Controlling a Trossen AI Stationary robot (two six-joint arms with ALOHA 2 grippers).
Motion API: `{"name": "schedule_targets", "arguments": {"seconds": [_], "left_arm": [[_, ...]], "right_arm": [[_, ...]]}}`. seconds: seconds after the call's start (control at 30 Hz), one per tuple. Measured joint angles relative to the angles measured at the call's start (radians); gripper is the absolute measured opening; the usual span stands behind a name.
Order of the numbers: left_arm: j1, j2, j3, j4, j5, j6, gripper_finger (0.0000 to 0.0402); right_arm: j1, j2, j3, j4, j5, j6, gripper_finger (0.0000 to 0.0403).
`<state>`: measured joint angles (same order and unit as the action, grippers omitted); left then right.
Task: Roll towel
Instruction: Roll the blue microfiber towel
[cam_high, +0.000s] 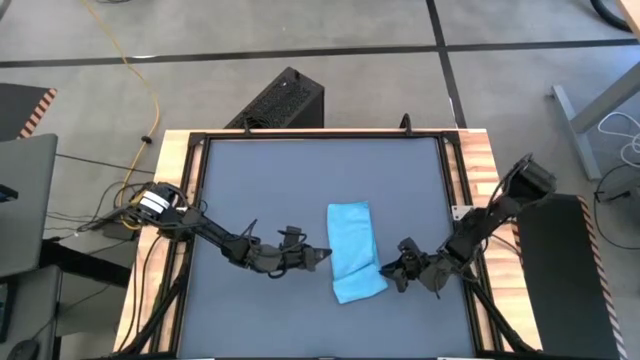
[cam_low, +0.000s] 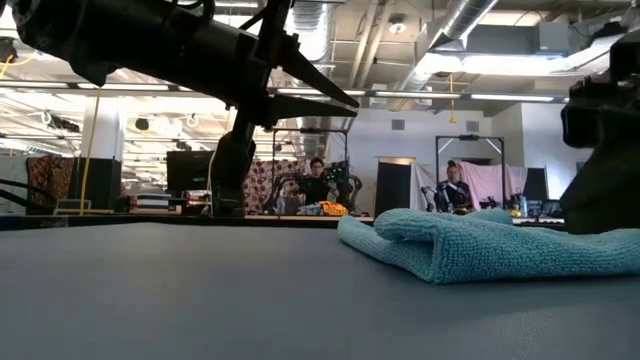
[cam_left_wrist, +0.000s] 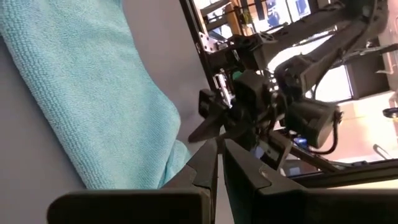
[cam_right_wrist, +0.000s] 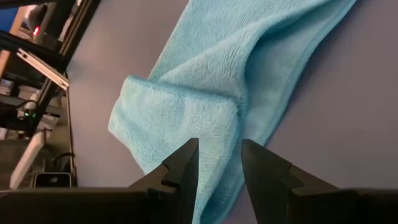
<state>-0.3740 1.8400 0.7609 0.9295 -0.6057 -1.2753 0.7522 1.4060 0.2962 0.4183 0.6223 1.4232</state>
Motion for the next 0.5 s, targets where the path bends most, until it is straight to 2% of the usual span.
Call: {"name": "schedule_targets", "arguments": {"seconds": [0.13,0.5], "left_arm": [[0.0,0.0,0.0,0.0,0.0,-0.007,0.0013],[0.0,0.0,0.0,-0.004,0.002,-0.012,0.0013]], "right_arm": [[-0.002,0.096,0.017,0.106,-0.002,-0.005,0.0147],[-0.004,0.201,0.114,0.103,0.005,-0.05,0.0147]]}}
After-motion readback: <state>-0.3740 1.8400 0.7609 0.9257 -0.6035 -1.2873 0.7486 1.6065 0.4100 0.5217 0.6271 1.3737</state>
